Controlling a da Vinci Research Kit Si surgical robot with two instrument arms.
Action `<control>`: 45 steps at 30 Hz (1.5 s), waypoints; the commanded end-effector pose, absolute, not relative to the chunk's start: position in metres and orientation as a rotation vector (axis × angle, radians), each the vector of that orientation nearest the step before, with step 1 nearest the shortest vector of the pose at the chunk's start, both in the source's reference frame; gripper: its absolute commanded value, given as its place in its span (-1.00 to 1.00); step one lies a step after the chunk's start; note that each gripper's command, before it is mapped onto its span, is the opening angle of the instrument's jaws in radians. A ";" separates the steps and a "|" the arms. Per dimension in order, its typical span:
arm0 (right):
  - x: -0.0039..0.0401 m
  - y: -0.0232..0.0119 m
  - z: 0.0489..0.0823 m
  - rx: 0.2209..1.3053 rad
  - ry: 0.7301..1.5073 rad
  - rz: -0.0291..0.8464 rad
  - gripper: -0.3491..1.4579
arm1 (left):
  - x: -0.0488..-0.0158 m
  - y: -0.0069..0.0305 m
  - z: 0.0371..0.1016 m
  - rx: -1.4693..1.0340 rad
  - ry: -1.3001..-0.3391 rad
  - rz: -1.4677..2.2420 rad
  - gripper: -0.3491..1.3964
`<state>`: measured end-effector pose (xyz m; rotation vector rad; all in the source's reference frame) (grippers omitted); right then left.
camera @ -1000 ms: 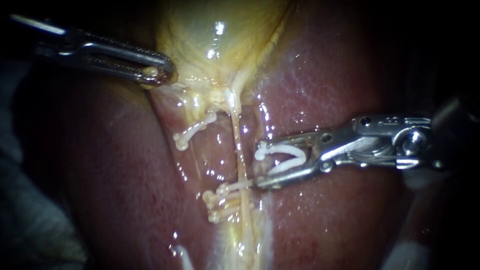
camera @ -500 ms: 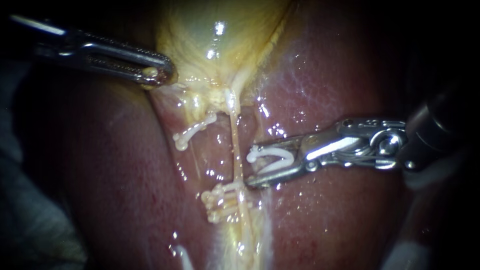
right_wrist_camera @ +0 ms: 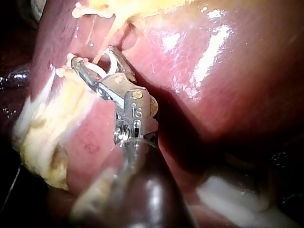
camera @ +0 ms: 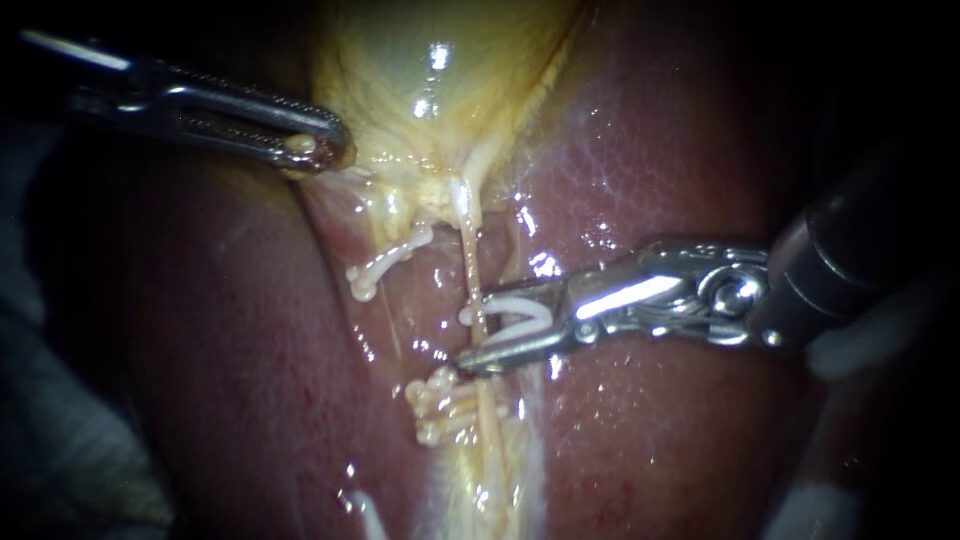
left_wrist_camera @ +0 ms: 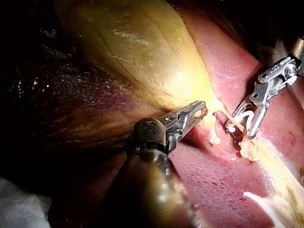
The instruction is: Clipping second clip right tube
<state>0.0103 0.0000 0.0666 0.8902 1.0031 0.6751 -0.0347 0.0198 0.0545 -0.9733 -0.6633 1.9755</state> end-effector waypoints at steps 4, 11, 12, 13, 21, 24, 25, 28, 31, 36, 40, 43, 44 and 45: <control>0.0110 -0.0004 0.0667 0.914 1.010 0.675 -0.07 | -0.0347 0.0198 0.0545 -0.973 -0.663 1.975 -1.00; 0.0123 -0.0013 0.0664 0.986 1.029 0.656 -0.07 | -0.0347 0.0198 0.0545 -0.973 -0.663 1.975 -1.00; 0.0124 -0.0014 0.0663 0.995 1.037 0.648 -0.06 | -0.0347 0.0198 0.0545 -0.973 -0.663 1.975 -1.00; 0.0124 -0.0016 0.0661 1.012 1.043 0.648 -0.06 | -0.0347 0.0198 0.0545 -0.973 -0.663 1.975 -1.00; 0.0127 -0.0024 0.0643 1.113 1.108 0.650 -0.06 | -0.0347 0.0198 0.0545 -0.973 -0.663 1.975 -1.00; 0.0127 -0.0025 0.0633 1.133 1.133 0.644 -0.07 | -0.0347 0.0198 0.0545 -0.973 -0.663 1.975 -1.00; 0.0128 -0.0025 0.0630 1.137 1.138 0.643 -0.07 | -0.0347 0.0198 0.0545 -0.973 -0.663 1.975 -1.00; 0.0129 -0.0024 0.0623 1.148 1.152 0.643 -0.09 | -0.0347 0.0198 0.0545 -0.973 -0.663 1.975 -1.00; 0.0129 -0.0023 0.0621 1.150 1.152 0.642 -0.10 | -0.0347 0.0198 0.0545 -0.973 -0.663 1.975 -1.00; 0.0127 -0.0023 0.0620 1.152 1.152 0.640 -0.15 | -0.0347 0.0198 0.0545 -0.973 -0.663 1.975 -1.00; 0.0125 -0.0021 0.0618 1.155 1.151 0.640 -0.22 | -0.0347 0.0198 0.0544 -0.973 -0.663 1.975 -1.00; 0.0123 -0.0021 0.0617 1.156 1.151 0.639 -0.30 | -0.0347 0.0198 0.0544 -0.973 -0.663 1.975 -1.00; 0.0123 -0.0021 0.0616 1.156 1.151 0.639 -0.32 | -0.0347 0.0198 0.0544 -0.973 -0.663 1.975 -1.00; 0.0123 -0.0021 0.0616 1.157 1.151 0.639 -0.33 | -0.0347 0.0198 0.0544 -0.973 -0.663 1.975 -1.00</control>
